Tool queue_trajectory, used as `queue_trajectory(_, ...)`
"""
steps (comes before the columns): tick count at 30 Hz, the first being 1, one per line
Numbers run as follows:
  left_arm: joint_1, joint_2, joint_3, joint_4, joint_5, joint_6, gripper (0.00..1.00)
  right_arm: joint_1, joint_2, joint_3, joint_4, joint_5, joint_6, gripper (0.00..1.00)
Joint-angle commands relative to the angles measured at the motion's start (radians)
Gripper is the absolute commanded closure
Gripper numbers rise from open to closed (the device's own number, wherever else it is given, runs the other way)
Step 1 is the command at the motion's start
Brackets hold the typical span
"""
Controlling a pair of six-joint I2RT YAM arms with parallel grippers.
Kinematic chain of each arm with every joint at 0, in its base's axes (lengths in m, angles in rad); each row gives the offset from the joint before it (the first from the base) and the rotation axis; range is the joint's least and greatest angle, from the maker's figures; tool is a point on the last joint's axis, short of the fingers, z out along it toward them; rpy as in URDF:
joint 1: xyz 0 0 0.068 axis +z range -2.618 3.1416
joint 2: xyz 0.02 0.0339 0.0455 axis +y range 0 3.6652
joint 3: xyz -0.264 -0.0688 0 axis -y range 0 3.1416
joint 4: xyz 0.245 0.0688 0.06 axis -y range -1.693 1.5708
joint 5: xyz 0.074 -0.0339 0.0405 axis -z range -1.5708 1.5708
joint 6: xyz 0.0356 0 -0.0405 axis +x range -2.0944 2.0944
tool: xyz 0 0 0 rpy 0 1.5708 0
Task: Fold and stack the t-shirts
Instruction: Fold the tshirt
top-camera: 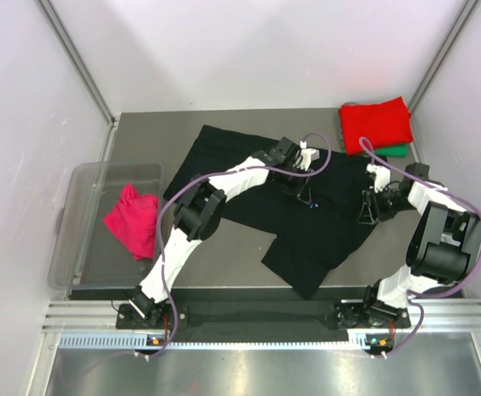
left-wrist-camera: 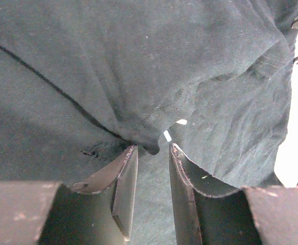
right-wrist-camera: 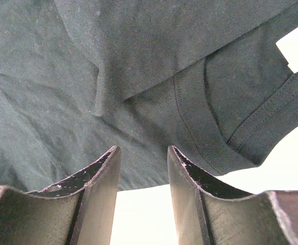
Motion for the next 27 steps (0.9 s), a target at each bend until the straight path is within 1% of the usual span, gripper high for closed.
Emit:
queue_trajectory(1, -0.009, 0.006, 0.044, -0.001, -0.002, 0.02, 0.64, -0.009, -0.003, 0.039, 0.027, -0.037, 0.002, 0.58)
queue_trajectory(5, -0.013, 0.014, 0.051, -0.004, -0.007, 0.02, 0.65, -0.009, -0.002, 0.04, 0.024, -0.037, 0.002, 0.58)
queue_trajectory(8, -0.016, 0.025, 0.059, -0.004, -0.005, 0.022, 0.69, -0.009, -0.003, 0.039, 0.025, -0.037, 0.002, 0.58)
queue_trajectory(9, -0.016, 0.025, 0.061, -0.004, -0.005, 0.022, 0.73, -0.009, -0.002, 0.04, 0.027, -0.038, 0.002, 0.58)
queue_trajectory(11, -0.016, 0.028, 0.062, -0.007, -0.008, 0.02, 0.78, -0.009, -0.005, 0.039, 0.025, -0.035, 0.002, 0.58)
queue_trajectory(12, -0.016, 0.026, 0.061, -0.006, -0.01, 0.02, 0.84, -0.009, -0.005, 0.039, 0.027, -0.037, 0.002, 0.58)
queue_trajectory(15, -0.016, 0.025, 0.061, -0.007, -0.013, 0.022, 0.93, -0.009, -0.002, 0.039, 0.025, -0.037, 0.002, 0.58)
queue_trajectory(16, -0.016, 0.02, 0.061, -0.01, -0.015, 0.022, 0.99, -0.008, -0.003, 0.039, 0.025, -0.037, 0.002, 0.58)
queue_trajectory(19, -0.016, 0.011, 0.055, -0.01, -0.013, 0.025, 1.0, -0.008, -0.002, 0.04, 0.027, -0.035, 0.002, 0.58)
queue_trajectory(27, -0.005, -0.075, -0.01, 0.002, 0.024, 0.02, 1.0, -0.008, 0.003, 0.042, 0.027, -0.034, 0.004, 0.58)
